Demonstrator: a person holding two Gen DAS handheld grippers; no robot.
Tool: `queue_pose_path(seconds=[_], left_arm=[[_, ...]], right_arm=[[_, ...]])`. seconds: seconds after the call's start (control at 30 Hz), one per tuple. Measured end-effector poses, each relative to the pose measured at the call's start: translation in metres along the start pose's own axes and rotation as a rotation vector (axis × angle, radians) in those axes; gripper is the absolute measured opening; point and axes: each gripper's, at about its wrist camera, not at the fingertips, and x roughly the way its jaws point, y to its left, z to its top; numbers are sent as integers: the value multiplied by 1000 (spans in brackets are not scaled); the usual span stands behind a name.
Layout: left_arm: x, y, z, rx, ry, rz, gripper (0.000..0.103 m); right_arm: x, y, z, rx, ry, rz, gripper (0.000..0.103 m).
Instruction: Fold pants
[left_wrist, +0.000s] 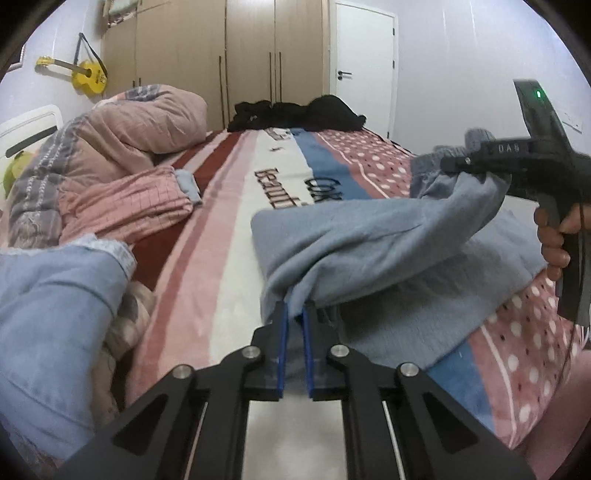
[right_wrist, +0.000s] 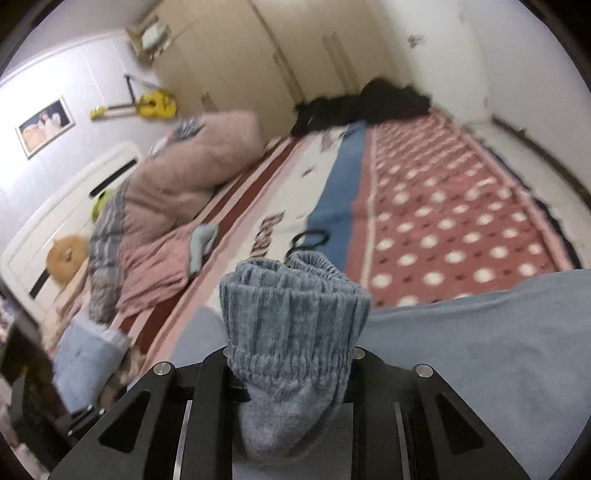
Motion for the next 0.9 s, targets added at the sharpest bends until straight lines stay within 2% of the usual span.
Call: queue_pose_path(seconds=[0.1, 0.17, 0.2, 0.23, 0.27, 0.3, 0.33, 0.37, 0.43, 0.5, 0.57, 0.63, 0.67, 0.7, 0.77, 0.8, 0.83, 0.9], left_arm=[[1, 1, -10, -22, 42, -22, 6], [2, 2, -14, -31, 62, -48, 6], [0, 2, -14, -26, 58, -55, 7], [-3, 1, -14, -14, 53, -59, 9], [-5, 1, -13, -4, 50, -61, 19], [-7, 1, -12, 6, 45, -65, 38], [-9, 1, -9, 16, 35, -65, 46], [-9, 0, -6, 34, 28, -61, 51], [-4, -1, -1, 55, 38, -49, 51], [2, -4, 7, 78, 38, -69, 51], [10, -13, 14, 118, 40, -88, 51], [18, -21, 16, 161, 53, -57, 51], [22, -24, 16, 178, 63, -37, 47], [23, -26, 15, 186, 69, -31, 34], [22, -26, 12, 193, 76, -12, 24], [20, -26, 9, 192, 74, -5, 20], [17, -25, 7, 190, 73, 1, 19], [13, -26, 3, 189, 71, 11, 15]], right_arm=[[-4, -24, -21, 61, 24, -48, 17], [1, -43, -41, 81, 80, -68, 22], [5, -52, -50, 93, 114, -75, 30], [8, -60, -58, 114, 144, -60, 31], [7, -67, -63, 137, 159, -32, 34], [3, -73, -65, 157, 163, 2, 39], [-3, -78, -64, 163, 160, 19, 48], [-9, -80, -60, 159, 149, 16, 53], [-23, -80, -47, 124, 102, -14, 66], [-28, -79, -29, 69, 92, -39, 72], [-18, -75, -12, 23, 147, -2, 72], [5, -69, 1, -33, 242, 53, 72], [17, -65, 4, -63, 286, 55, 73], [34, -61, 5, -101, 346, 32, 75], [55, -57, 1, -146, 417, 1, 74], [61, -53, -3, -176, 438, -11, 67], [60, -51, -6, -193, 438, -4, 52], [50, -47, -11, -200, 420, 57, 38]])
